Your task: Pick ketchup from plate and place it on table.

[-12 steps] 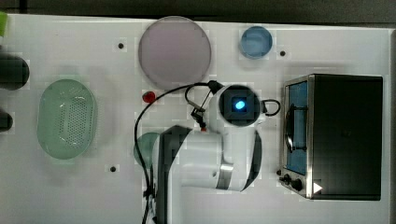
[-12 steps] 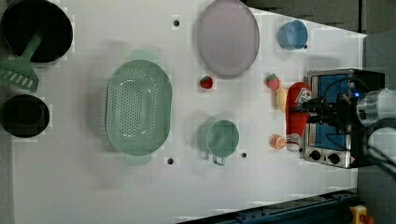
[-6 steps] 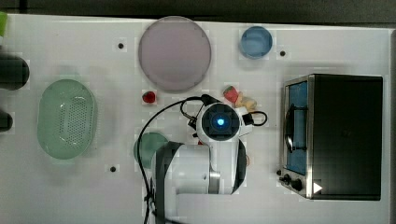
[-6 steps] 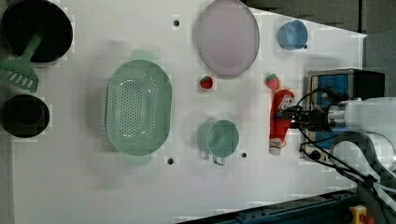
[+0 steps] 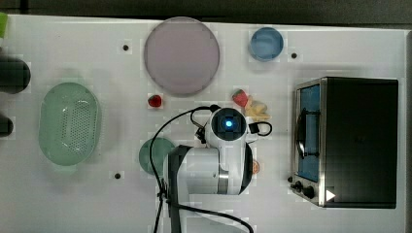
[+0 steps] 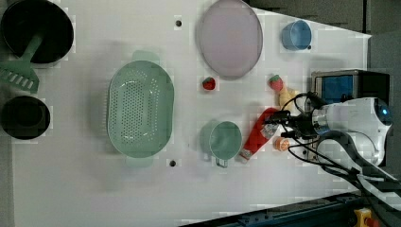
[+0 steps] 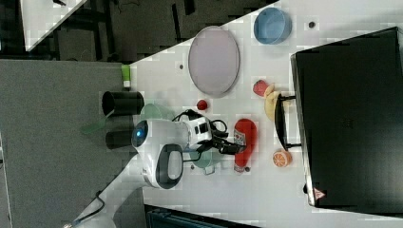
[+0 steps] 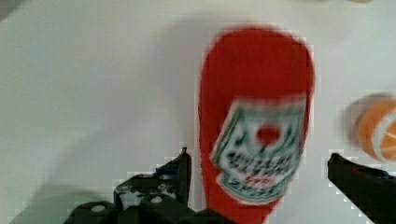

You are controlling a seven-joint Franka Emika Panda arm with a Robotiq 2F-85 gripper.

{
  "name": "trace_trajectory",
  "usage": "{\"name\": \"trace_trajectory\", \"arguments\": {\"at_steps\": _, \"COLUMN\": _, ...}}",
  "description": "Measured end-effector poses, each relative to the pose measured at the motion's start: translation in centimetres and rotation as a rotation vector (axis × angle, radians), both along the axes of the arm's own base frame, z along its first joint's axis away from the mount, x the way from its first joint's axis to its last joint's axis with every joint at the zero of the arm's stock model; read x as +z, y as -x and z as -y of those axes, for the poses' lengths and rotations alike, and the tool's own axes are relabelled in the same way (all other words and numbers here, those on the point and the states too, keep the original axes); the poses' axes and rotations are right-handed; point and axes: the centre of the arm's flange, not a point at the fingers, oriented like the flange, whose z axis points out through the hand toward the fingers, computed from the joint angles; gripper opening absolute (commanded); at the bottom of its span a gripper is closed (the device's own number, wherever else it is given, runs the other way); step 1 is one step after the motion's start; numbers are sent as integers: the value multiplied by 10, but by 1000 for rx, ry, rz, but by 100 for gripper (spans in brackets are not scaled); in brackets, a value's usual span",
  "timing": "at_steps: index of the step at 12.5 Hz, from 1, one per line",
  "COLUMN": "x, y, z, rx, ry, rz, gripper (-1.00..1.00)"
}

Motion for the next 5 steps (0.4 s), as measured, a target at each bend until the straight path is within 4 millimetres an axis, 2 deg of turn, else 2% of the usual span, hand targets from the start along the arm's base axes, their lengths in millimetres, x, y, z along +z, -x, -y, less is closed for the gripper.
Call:
{"name": "trace_trajectory", "arguments": {"at_steps": 2, "x": 32, "y": -12, "z": -4, "rx": -20, "ry": 15, "rz": -9, "gripper": 100}}
{"name": "trace_trajectory", "arguments": {"at_steps": 3, "x": 59, "y": -20, "z": -5, "rx": -44, "ry": 19, "rz": -4, "gripper": 100}}
{"name": "trace_trajectory", "arguments": {"at_steps": 5, "x": 127, "y": -43, "z": -4, "rx": -69, "ry": 37, "rz": 70, "gripper": 100}}
